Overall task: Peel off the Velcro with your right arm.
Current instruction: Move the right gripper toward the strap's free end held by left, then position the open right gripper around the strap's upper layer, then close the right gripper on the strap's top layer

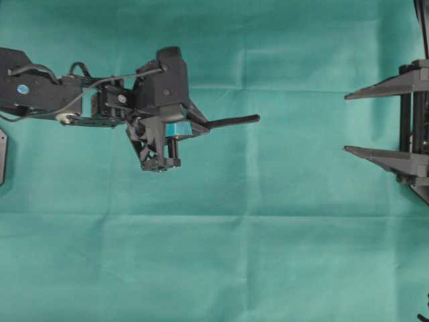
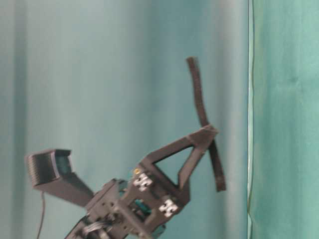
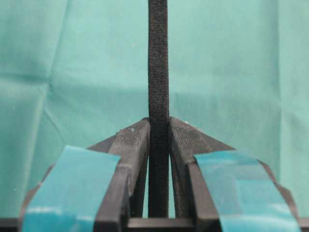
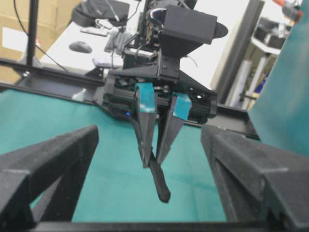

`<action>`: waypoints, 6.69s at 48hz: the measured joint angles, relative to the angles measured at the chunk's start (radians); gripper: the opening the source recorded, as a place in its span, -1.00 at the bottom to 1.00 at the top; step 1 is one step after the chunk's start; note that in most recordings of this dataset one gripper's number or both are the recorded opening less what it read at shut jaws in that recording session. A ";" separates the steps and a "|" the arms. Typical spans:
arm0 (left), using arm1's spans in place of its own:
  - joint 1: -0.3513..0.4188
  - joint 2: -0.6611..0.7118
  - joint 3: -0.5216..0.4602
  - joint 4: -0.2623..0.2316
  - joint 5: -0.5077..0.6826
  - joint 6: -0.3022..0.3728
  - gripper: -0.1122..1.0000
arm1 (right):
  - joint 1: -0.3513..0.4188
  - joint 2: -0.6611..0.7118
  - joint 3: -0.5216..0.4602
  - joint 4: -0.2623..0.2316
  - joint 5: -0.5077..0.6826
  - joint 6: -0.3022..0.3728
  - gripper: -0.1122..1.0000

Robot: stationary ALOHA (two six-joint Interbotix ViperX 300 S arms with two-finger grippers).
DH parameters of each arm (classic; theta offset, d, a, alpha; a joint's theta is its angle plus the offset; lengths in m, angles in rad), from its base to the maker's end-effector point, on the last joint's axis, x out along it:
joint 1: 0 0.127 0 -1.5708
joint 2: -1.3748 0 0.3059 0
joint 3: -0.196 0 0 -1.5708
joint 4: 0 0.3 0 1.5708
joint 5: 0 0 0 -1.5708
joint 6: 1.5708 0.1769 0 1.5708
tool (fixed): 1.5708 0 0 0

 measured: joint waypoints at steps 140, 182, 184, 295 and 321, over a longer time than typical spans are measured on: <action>-0.026 -0.178 0.213 -0.002 -0.356 -0.396 -0.62 | -0.100 0.683 -0.256 -0.029 -0.321 -0.456 0.66; -0.026 -0.178 0.215 -0.002 -0.364 -0.396 -0.62 | -0.101 0.716 -0.275 -0.041 -0.322 -0.456 0.66; -0.026 -0.178 0.215 -0.002 -0.364 -0.397 -0.62 | -0.100 0.718 -0.276 -0.048 -0.321 -0.456 0.66; -0.025 -0.176 0.235 -0.003 -0.365 -0.431 -0.62 | -0.106 0.730 -0.304 -0.066 -0.322 -0.451 -0.96; -0.025 -0.176 0.235 -0.005 -0.364 -0.431 -0.62 | -0.106 0.758 -0.304 -0.066 -0.322 -0.449 -0.96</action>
